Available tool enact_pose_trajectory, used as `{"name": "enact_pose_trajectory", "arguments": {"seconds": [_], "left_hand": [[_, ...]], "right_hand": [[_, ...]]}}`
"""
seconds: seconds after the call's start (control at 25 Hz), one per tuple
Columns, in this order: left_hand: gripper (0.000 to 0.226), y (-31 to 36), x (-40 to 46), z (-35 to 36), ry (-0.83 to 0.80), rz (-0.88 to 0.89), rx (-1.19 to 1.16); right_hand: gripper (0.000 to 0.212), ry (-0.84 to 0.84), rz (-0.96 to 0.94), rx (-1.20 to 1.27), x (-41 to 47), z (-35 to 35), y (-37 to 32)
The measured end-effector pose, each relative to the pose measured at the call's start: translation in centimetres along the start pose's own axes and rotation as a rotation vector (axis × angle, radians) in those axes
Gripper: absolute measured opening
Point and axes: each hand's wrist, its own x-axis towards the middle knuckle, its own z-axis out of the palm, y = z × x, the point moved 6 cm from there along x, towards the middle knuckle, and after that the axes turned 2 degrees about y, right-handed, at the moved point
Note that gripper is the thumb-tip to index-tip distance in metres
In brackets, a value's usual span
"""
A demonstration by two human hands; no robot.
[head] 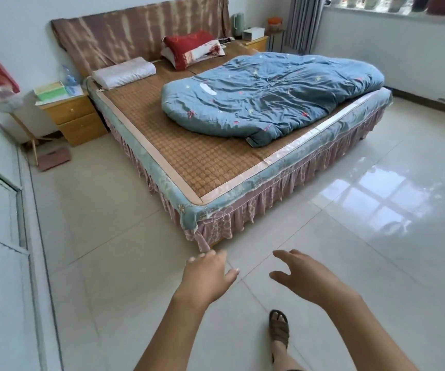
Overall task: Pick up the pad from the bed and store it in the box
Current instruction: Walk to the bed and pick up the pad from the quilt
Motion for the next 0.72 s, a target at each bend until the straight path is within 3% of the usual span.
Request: {"name": "enact_pose_trajectory", "arguments": {"seconds": [0.32, 0.72], "left_hand": [[0.048, 6.4, 17.6, -6.6, -0.023, -0.036, -0.074], [0.043, 4.8, 37.2, -13.1, -0.025, -0.096, -0.052]], "right_hand": [[0.049, -0.014, -0.046, -0.077, 15.6, -12.0, 6.6], [0.050, -0.054, -0.146, -0.096, 36.1, -20.1, 6.8]]}}
